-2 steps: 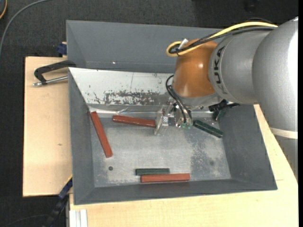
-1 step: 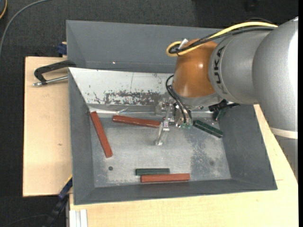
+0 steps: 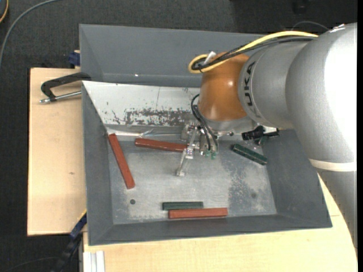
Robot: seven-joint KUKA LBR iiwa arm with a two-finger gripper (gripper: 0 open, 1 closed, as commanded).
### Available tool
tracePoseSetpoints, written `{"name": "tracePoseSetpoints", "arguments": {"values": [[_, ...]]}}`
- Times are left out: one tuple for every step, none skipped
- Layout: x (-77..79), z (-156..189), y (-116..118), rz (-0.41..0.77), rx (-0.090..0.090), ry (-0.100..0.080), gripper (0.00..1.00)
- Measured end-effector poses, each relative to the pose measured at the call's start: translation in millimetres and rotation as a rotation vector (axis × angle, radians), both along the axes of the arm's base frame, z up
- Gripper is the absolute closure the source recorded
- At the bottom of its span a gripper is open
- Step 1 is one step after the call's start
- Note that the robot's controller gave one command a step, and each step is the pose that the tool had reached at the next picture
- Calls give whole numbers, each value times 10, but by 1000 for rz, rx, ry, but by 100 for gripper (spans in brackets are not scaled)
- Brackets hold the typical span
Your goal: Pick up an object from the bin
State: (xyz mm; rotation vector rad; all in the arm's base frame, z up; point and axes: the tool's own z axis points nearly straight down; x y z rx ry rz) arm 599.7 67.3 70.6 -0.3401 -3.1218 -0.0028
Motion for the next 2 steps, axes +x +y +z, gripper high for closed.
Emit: {"name": "tracePoseSetpoints", "arguments": {"values": [[2, 3, -3, 0, -1, -1, 100], [-47, 894, -96, -33, 0, -15, 100]]}}
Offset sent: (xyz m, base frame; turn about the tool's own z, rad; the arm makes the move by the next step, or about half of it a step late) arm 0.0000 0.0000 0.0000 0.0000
